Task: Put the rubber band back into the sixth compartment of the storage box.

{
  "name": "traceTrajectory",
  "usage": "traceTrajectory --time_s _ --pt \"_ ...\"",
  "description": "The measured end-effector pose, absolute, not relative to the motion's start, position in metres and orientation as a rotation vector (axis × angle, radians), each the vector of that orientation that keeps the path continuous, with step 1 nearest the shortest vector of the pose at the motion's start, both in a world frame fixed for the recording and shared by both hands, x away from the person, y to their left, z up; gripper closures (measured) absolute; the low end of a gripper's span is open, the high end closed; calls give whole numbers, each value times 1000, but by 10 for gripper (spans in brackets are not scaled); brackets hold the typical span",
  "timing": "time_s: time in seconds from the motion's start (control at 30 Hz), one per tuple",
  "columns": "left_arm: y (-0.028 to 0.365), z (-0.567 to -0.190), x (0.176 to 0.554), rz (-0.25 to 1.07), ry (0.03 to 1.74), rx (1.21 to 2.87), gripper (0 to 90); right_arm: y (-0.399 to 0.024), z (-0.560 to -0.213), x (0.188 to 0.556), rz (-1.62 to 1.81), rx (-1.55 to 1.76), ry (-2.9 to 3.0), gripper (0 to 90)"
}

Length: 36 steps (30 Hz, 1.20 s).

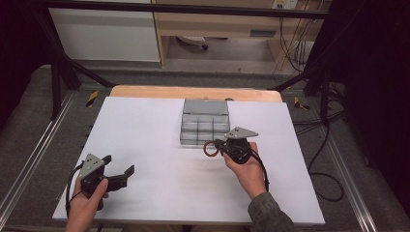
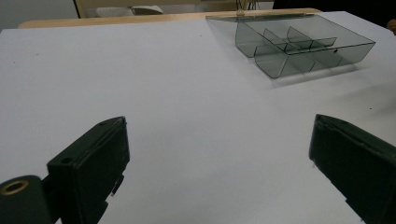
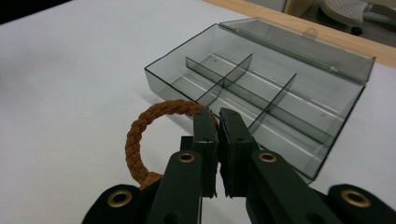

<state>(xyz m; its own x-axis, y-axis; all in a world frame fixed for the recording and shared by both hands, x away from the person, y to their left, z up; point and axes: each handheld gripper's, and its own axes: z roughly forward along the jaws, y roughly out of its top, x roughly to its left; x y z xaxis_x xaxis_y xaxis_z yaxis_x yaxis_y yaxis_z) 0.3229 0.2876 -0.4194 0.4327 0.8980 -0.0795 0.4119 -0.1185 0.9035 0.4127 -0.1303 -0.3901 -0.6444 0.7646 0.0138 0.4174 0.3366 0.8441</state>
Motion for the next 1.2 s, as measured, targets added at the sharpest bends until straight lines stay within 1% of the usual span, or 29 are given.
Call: traceTrajectory --time_s 0.37,0.77,1.0,1.2 --pt "288 -420 324 628 1148 1716 49 -135 -361 428 1164 986 2238 858" --pt "287 -419 323 627 1147 1716 49 -149 -327 444 1210 1057 2201 858" --pt "288 -419 322 627 1152 1716 49 -157 -321 459 1141 1052 2179 858" --pt "288 -419 323 624 1156 1715 49 -161 -321 475 1120 1120 2164 858"
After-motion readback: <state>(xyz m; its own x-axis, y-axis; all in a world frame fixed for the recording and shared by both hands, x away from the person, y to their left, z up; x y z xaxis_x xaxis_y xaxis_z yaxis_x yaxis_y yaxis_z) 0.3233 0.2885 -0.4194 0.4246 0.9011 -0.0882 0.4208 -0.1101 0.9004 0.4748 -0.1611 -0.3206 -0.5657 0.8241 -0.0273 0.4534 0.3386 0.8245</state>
